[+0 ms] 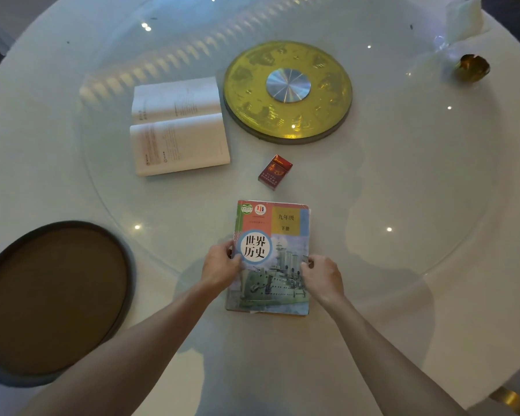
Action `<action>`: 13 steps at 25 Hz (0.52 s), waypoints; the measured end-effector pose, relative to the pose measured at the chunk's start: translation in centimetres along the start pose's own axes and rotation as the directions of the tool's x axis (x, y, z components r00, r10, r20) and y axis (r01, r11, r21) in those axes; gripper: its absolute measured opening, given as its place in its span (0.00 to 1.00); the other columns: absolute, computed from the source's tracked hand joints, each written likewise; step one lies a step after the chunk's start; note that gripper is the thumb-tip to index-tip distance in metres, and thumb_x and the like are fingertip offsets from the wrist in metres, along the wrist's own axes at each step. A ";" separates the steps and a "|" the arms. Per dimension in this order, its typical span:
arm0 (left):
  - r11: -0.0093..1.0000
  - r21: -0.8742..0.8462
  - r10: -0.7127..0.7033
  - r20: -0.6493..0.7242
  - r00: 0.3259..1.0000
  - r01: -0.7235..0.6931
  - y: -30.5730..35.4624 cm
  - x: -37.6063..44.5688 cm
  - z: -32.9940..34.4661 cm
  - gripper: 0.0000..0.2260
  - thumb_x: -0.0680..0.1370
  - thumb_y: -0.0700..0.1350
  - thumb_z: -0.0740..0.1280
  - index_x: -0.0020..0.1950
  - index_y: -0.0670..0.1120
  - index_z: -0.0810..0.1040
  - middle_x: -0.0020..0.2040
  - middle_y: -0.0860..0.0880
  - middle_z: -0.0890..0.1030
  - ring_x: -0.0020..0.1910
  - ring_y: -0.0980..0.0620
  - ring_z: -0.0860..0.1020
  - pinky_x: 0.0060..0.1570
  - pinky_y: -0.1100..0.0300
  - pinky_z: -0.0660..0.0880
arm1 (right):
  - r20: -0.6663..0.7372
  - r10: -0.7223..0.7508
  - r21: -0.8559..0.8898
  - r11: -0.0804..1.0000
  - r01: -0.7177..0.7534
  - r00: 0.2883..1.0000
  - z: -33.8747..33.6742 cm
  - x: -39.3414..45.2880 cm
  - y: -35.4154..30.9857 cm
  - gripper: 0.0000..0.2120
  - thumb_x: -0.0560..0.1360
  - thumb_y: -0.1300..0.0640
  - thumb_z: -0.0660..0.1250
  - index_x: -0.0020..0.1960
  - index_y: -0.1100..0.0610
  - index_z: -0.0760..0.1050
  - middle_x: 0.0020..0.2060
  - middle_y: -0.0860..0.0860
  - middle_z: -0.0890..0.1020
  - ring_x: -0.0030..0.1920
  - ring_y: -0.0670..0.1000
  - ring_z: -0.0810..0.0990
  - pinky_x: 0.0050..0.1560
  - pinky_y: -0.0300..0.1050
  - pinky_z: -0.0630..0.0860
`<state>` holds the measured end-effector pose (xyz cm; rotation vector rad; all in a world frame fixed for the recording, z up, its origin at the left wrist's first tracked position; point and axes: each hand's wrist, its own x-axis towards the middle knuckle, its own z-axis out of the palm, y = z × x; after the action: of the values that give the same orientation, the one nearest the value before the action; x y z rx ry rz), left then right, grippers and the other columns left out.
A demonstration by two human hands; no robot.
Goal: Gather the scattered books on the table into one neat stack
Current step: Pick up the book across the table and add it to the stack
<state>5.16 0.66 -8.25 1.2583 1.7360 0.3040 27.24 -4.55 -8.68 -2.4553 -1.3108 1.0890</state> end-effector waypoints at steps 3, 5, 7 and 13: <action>0.997 -0.064 -0.036 -0.005 0.999 0.036 0.0 -0.2 0.4 0.14 0.76 0.39 0.69 0.60 0.48 0.81 0.50 0.47 0.86 0.47 0.50 0.84 0.39 0.54 0.83 | 0.048 0.029 0.021 0.999 -0.030 0.998 -0.2 0.6 -0.1 0.09 0.77 0.55 0.63 0.43 0.60 0.77 0.39 0.56 0.83 0.40 0.58 0.83 0.41 0.51 0.79; 0.992 -0.107 -0.062 0.008 0.998 0.063 0.0 -0.1 0.3 0.15 0.76 0.41 0.69 0.63 0.47 0.80 0.53 0.45 0.86 0.48 0.50 0.84 0.42 0.51 0.84 | 0.072 0.065 -0.026 0.998 -0.063 0.995 -0.6 1.0 -0.8 0.11 0.77 0.53 0.63 0.48 0.61 0.78 0.43 0.57 0.84 0.43 0.59 0.84 0.44 0.52 0.80; 0.986 -0.134 -0.105 -0.002 0.994 0.104 0.1 0.4 -0.9 0.20 0.78 0.43 0.69 0.70 0.45 0.76 0.57 0.44 0.84 0.51 0.51 0.82 0.41 0.60 0.80 | -0.025 0.066 -0.108 0.992 -0.068 0.998 -1.1 1.6 -2.4 0.16 0.78 0.51 0.63 0.56 0.63 0.76 0.52 0.59 0.81 0.52 0.61 0.82 0.49 0.53 0.78; 0.969 -0.233 -0.112 -0.128 0.985 0.080 -0.3 5.7 -9.1 0.19 0.77 0.45 0.71 0.67 0.45 0.79 0.54 0.46 0.83 0.48 0.50 0.80 0.48 0.61 0.73 | -0.109 -0.209 0.026 0.977 0.213 0.972 -1.0 5.1 -12.9 0.22 0.79 0.51 0.67 0.69 0.60 0.72 0.62 0.57 0.77 0.62 0.57 0.77 0.59 0.50 0.75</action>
<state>-2.43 8.15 -6.65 1.0040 1.8174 0.5292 21.20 7.45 -4.94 -2.2502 -1.4632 0.9104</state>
